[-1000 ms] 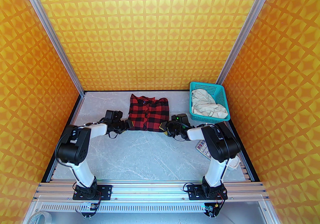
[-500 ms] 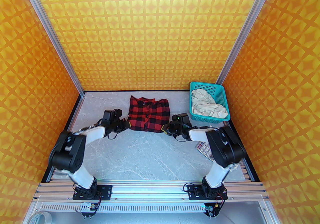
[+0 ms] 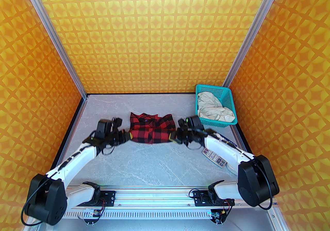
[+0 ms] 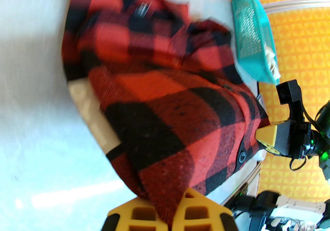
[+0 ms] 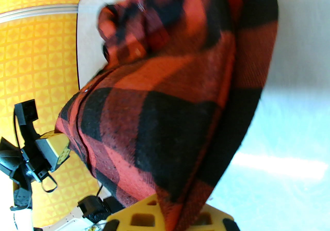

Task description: Fold and stack the mixed laundry pile

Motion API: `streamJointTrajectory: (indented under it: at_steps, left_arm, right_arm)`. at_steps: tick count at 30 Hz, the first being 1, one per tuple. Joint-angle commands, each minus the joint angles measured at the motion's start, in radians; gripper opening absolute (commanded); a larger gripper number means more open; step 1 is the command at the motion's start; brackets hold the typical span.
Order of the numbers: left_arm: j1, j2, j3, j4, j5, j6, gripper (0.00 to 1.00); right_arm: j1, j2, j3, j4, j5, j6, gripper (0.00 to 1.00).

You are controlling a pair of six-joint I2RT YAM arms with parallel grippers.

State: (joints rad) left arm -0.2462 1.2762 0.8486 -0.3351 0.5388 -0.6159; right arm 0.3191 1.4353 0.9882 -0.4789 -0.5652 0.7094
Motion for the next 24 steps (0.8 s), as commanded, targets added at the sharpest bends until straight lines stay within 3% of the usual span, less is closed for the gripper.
streamJointTrajectory:
  at_steps: [1, 9, 14, 19, 24]
  left_arm:
    - [0.035, 0.106, 0.150, -0.055, -0.120, 0.034, 0.00]
    - [0.051, 0.380, 0.438, -0.034, -0.137, 0.034, 0.00]
    - [0.054, 0.439, 0.514, -0.024, -0.134, 0.017, 0.00]
    - [0.053, 0.378, 0.430, -0.019, -0.134, 0.020, 0.00]
    - [0.051, 0.236, 0.221, 0.002, -0.134, 0.010, 0.00]
  right_arm:
    - [-0.048, 0.092, 0.140, -0.151, 0.102, -0.078, 0.01]
    - [-0.102, 0.323, 0.392, -0.169, 0.032, -0.114, 0.01]
    - [-0.112, 0.385, 0.479, -0.170, 0.011, -0.113, 0.01]
    - [-0.112, 0.351, 0.413, -0.150, 0.008, -0.117, 0.01]
    - [-0.112, 0.254, 0.214, -0.069, 0.004, -0.090, 0.00]
